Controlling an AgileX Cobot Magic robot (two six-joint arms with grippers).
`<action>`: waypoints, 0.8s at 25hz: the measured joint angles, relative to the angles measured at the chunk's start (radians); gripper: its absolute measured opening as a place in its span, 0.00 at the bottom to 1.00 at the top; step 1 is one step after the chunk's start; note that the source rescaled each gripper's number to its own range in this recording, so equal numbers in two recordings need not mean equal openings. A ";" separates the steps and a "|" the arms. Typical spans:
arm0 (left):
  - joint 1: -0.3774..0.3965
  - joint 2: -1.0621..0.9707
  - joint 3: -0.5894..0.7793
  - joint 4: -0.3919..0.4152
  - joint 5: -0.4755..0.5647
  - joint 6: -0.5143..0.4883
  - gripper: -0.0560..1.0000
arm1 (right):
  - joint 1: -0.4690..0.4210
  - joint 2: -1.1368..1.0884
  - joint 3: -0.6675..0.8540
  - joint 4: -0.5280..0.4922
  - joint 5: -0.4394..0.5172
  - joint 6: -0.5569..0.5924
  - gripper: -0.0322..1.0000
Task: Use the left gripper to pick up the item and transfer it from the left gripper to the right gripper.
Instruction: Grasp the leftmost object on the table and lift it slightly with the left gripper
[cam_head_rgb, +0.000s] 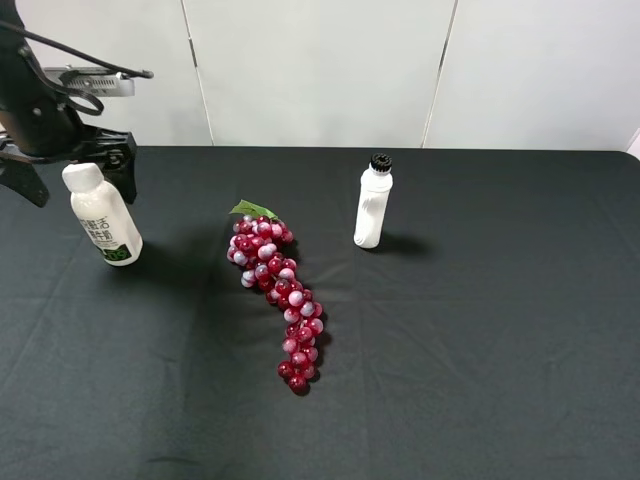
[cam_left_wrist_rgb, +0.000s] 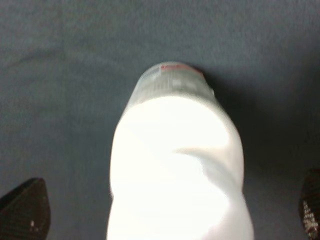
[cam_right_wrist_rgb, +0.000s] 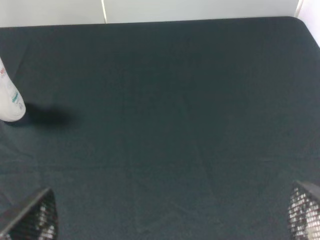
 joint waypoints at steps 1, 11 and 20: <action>0.000 0.012 0.000 0.000 -0.011 0.000 1.00 | 0.000 0.000 0.000 0.000 0.000 0.000 1.00; -0.021 0.068 0.000 0.017 -0.063 -0.002 1.00 | 0.000 0.000 0.000 0.000 0.000 0.000 1.00; -0.030 0.070 0.002 0.024 -0.070 -0.002 0.74 | 0.000 0.000 0.000 0.000 0.000 0.000 1.00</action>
